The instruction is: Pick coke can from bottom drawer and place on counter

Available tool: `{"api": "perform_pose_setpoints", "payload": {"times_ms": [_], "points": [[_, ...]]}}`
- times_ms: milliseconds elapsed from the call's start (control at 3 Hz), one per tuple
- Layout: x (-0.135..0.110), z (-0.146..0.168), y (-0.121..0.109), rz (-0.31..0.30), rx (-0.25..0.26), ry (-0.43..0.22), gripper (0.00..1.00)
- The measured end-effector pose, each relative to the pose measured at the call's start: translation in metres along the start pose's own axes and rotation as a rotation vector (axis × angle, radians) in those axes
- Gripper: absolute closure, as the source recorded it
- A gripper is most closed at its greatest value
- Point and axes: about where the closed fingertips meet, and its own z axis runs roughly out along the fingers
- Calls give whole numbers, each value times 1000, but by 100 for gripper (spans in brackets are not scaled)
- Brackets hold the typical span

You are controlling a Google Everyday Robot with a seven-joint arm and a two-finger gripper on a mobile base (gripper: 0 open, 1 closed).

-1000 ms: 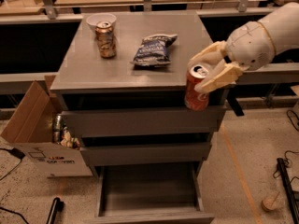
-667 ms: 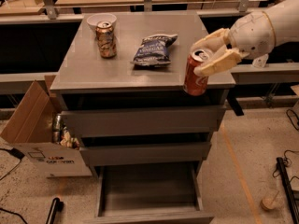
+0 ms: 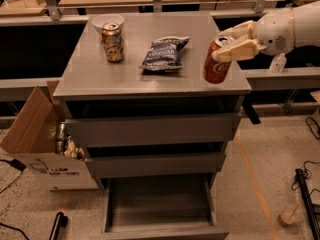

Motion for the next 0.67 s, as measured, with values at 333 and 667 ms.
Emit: {"api": "perform_pose_setpoints", "payload": {"times_ms": [333, 667], "points": [[8, -10, -29, 82, 132, 24, 100], [21, -17, -48, 157, 194, 51, 100]]}}
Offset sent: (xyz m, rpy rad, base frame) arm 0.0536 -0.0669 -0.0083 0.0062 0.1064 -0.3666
